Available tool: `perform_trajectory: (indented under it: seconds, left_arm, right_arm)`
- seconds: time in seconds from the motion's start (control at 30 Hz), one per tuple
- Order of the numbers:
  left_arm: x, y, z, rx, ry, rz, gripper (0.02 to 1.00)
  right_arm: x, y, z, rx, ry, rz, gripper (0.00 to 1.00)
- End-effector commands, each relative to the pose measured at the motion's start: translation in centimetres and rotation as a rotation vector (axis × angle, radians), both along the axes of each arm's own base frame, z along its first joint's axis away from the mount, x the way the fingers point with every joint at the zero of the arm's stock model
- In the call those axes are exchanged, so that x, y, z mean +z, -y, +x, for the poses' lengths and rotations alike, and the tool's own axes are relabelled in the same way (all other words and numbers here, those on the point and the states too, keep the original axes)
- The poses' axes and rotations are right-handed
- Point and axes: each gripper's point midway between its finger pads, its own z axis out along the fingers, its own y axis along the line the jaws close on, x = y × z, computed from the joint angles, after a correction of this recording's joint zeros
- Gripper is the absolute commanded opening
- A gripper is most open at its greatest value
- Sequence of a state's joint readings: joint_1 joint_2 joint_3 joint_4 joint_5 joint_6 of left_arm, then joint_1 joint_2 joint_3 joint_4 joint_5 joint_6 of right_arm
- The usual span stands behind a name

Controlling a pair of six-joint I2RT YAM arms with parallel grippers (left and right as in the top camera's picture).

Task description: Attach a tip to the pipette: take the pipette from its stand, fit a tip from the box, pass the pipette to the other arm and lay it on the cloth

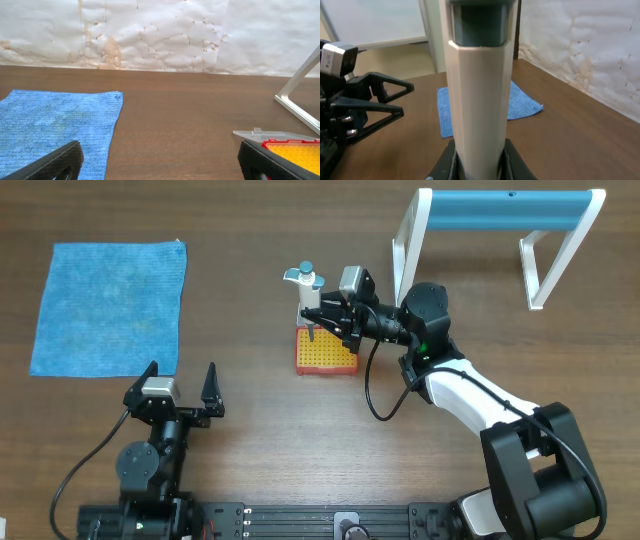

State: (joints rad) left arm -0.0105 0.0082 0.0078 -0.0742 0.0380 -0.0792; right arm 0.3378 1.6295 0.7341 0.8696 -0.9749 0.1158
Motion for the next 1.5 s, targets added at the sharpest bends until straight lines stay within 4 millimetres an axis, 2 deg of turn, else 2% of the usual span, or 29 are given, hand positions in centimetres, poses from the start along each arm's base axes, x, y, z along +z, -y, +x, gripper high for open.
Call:
perform_trajectory:
  seconds: [0.03, 0.1, 0.2, 0.3, 0.57, 0.83, 1.0, 1.23, 1.33, 1.5]
  left_arm:
    - [-0.1, 0.3, 0.0, -0.019, -0.001, 0.008, 0.998]
    - [-0.1, 0.3, 0.0, -0.019, -0.001, 0.008, 0.998]
    - [-0.1, 0.3, 0.0, -0.019, -0.001, 0.008, 0.998]
    - [-0.1, 0.3, 0.0, -0.019, -0.001, 0.008, 0.998]
    - [-0.1, 0.3, 0.0, -0.019, -0.001, 0.008, 0.998]
    - [-0.1, 0.3, 0.0, -0.019, -0.001, 0.008, 0.998]
    - [-0.1, 0.3, 0.0, -0.019, -0.001, 0.008, 0.998]
    - [-0.1, 0.3, 0.0, -0.019, -0.001, 0.008, 0.998]
    - [-0.1, 0.3, 0.0, -0.019, -0.001, 0.008, 0.998]
    - [-0.1, 0.3, 0.0, -0.019, -0.001, 0.008, 0.998]
  right_arm:
    - [-1.4, 0.0, -0.5, 0.01, 0.03, -0.025, 0.077]
    - [-2.0, 0.6, 0.0, -0.031, 0.039, -0.039, 0.069]
    - [-1.5, 0.9, 0.6, -0.061, 0.08, -0.032, 0.077]
    - [-2.0, 1.1, 0.9, -0.089, 0.094, -0.047, 0.077]
    - [-2.8, 1.4, 0.8, -0.11, 0.076, -0.056, 0.075]
    - [-3.7, 0.7, 0.7, -0.093, 0.079, -0.041, 0.075]
    - [-4.9, 0.9, 0.1, -0.092, 0.047, -0.054, 0.077]
    - [-4.9, 0.8, 0.1, -0.09, 0.047, -0.054, 0.075]
    - [-4.0, 0.8, 0.1, -0.092, 0.077, -0.028, 0.075]
    - [-3.9, 0.8, 0.1, -0.092, 0.069, -0.024, 0.08]
